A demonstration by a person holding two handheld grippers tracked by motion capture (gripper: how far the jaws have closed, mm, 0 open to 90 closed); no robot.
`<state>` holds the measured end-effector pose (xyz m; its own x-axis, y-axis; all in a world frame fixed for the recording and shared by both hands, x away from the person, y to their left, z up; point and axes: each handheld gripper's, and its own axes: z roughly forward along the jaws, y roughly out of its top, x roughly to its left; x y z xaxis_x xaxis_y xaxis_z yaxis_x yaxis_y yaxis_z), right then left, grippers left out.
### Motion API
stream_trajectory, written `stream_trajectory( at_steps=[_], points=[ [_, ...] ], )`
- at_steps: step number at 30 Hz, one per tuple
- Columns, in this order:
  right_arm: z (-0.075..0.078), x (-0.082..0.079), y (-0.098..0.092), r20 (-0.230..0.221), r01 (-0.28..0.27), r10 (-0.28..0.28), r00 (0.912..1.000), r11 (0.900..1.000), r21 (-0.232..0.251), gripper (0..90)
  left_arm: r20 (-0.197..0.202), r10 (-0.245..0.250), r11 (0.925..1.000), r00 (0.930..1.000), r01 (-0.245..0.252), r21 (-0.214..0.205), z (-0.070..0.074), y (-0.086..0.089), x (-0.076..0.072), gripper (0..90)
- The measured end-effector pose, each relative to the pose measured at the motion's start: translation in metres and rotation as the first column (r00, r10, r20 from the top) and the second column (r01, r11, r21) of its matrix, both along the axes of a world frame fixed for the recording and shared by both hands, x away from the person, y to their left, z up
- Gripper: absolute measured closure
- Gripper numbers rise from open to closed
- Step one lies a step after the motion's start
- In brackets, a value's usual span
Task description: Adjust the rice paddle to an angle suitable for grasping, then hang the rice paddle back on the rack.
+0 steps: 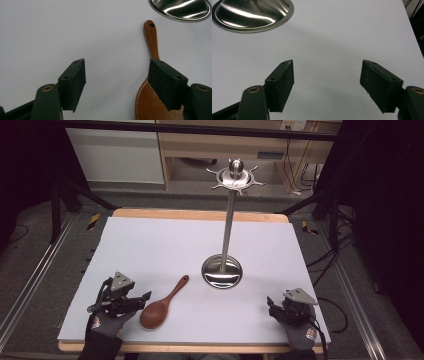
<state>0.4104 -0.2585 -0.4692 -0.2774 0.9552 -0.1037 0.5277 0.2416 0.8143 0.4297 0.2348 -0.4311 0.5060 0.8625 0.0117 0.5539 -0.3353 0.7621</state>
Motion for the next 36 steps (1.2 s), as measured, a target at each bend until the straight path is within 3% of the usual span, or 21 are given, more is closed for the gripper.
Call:
stream_trajectory(
  at_steps=[17, 26, 36],
  points=[
    [-0.001, 0.001, 0.000, -0.009, -0.003, 0.003, 1.0000, 1.0000, 0.006, 29.1, -0.015, -0.058, 0.9975, 0.9982, 0.058, 0.041, 0.010, -0.021, 0.001, 28.1],
    [-0.002, 0.001, -0.001, -0.016, -0.002, 0.002, 0.9999, 1.0000, 0.000, 29.4, -0.027, -0.099, 0.9932, 0.9948, 0.100, 0.059, 0.013, -0.037, 0.010, 27.9],
    [-0.002, 0.002, -0.002, -0.021, 0.002, -0.002, 0.9998, 1.0000, 0.001, 29.5, -0.071, -0.137, 0.9846, 0.9881, 0.143, 0.100, 0.017, -0.053, 0.023, 27.9]
  ],
)
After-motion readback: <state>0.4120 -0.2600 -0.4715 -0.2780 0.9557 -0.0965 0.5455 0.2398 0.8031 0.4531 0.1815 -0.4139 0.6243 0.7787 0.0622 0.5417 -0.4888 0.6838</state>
